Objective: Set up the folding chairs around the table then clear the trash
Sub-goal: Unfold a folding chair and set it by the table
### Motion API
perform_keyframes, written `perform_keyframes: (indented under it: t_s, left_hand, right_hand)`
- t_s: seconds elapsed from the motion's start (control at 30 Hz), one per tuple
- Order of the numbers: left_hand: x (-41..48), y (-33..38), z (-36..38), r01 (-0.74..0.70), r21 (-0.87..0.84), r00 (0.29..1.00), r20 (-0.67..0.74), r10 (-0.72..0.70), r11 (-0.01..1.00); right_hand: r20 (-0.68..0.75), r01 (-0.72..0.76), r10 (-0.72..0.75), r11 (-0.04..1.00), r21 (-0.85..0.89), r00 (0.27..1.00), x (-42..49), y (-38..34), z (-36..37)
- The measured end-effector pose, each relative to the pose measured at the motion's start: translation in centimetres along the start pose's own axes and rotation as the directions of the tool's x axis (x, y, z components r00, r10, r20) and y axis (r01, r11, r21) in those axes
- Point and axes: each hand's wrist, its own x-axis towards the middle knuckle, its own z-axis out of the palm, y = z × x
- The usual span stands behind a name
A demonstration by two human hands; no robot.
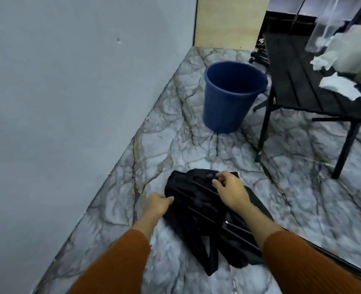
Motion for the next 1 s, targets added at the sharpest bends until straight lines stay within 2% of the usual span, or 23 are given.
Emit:
perform_keyframes:
  t_s: [0.17, 0.3, 0.37, 0.43, 0.57, 0.67, 0.83, 1.0]
  left_hand:
    - [5.6, -4.8, 5.1, 0.143, -0.39, 0.987, 0.128, -0.1, 0.91]
    - [8.3, -5.7, 7.1, 0.243, -0.682, 0.966, 0.238, -0.105, 0.689]
    - [9.1, -5.8, 7.7, 0.282, -0.745, 0.955, 0.279, -0.102, 0.604]
    - [9.5, -6.0, 8.1, 0.289, -0.77, 0.951, 0.301, -0.075, 0.569]
    - [9.9, -5.8, 8.4, 0.259, -0.769, 0.959, 0.278, -0.059, 0.585]
    - [9.8, -5.4, 8.4, 0.248, -0.756, 0.966, 0.242, -0.093, 0.606]
    - [8.5, -3.9, 8.1, 0.225, -0.739, 0.973, 0.141, -0.182, 0.635]
    - [4.4, 1.6, 7.0, 0.173, -0.74, 0.983, 0.093, -0.156, 0.65]
  right_hand:
    - [0.067, 0.068, -0.055, 0.976, -0.208, 0.996, 6.6, 3.1, 7.7]
    - [0.193, 0.057, -0.012, 0.972, -0.226, 0.981, 11.2, 4.3, 11.3]
    - [0.226, 0.066, -0.015, 0.973, -0.221, 0.974, 13.3, 4.6, 12.1]
    - [0.274, 0.088, -0.025, 0.972, -0.219, 0.961, 15.0, 4.5, 12.2]
    - [0.383, 0.057, -0.036, 0.997, -0.045, 0.923, 17.0, 3.6, 12.1]
    - [0.407, 0.036, -0.01, 0.998, -0.057, 0.913, 17.1, 2.9, 12.0]
    - [0.375, 0.026, -0.012, 0.999, -0.033, 0.927, 16.2, 2.0, 11.1]
    - [0.272, 0.116, -0.119, 0.993, 0.029, 0.955, 13.1, -1.1, 5.5]
